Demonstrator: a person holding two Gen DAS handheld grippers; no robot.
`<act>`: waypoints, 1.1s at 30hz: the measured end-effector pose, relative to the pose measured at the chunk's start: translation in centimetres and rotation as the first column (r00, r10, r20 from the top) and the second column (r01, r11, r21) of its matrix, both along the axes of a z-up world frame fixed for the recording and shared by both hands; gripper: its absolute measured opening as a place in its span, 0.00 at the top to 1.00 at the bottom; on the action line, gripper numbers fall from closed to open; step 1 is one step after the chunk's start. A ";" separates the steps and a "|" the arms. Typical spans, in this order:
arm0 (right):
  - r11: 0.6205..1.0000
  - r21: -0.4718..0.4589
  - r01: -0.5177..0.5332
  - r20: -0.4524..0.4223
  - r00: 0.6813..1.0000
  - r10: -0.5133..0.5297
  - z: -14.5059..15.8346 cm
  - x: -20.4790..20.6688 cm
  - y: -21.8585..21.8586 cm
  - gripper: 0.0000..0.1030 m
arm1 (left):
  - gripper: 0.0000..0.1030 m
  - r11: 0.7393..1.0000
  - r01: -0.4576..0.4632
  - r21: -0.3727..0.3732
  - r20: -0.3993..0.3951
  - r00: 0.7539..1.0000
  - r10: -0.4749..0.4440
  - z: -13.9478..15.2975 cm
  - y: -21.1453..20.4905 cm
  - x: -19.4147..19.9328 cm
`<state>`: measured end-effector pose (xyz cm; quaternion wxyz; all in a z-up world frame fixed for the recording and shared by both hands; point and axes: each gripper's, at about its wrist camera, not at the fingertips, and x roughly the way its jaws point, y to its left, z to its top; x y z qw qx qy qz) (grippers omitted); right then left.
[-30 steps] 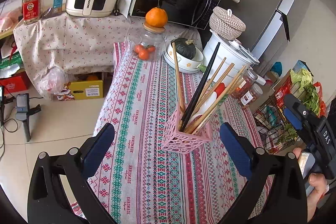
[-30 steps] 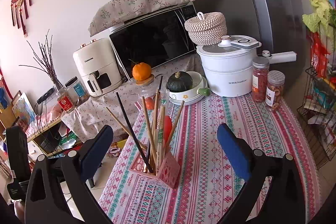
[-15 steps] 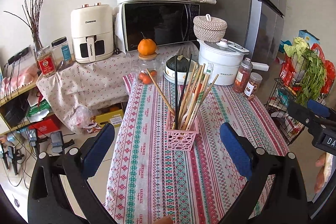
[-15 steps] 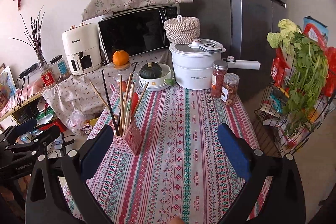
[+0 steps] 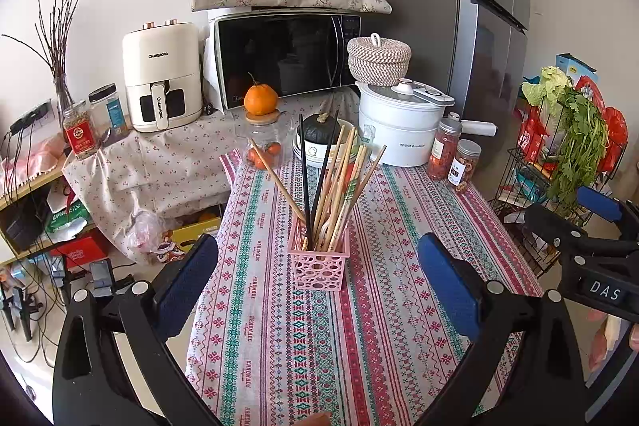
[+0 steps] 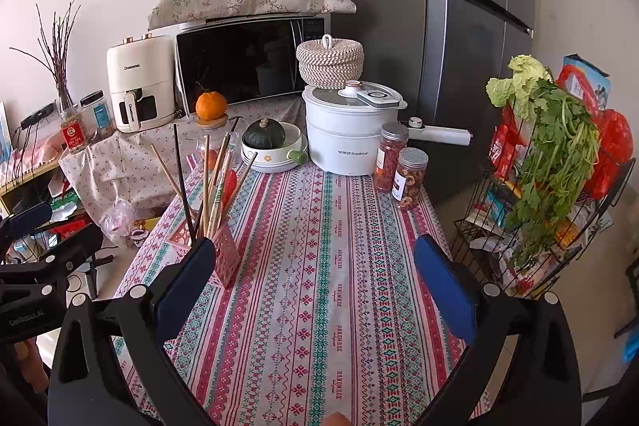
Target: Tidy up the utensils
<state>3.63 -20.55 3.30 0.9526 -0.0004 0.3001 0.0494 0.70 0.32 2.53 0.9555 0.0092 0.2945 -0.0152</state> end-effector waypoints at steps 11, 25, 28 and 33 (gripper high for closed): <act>1.000 0.014 0.006 -0.011 1.000 -0.006 -0.2 0.2 -0.3 0.06 | 0.07 1.000 0.016 -0.006 -0.001 1.000 -0.016 -0.2 -0.4 0.1; 1.000 0.021 0.006 -0.005 1.000 -0.006 -0.1 0.3 -0.3 0.06 | 0.07 1.000 0.011 -0.006 -0.004 1.000 -0.011 -0.3 -0.5 0.2; 1.000 0.021 0.006 -0.005 1.000 -0.006 -0.1 0.3 -0.3 0.06 | 0.07 1.000 0.012 -0.004 -0.005 1.000 -0.012 -0.3 -0.5 0.2; 1.000 0.021 0.005 -0.006 1.000 -0.005 -0.1 0.3 -0.3 0.06 | 0.07 1.000 0.011 -0.004 -0.004 1.000 -0.011 -0.3 -0.5 0.2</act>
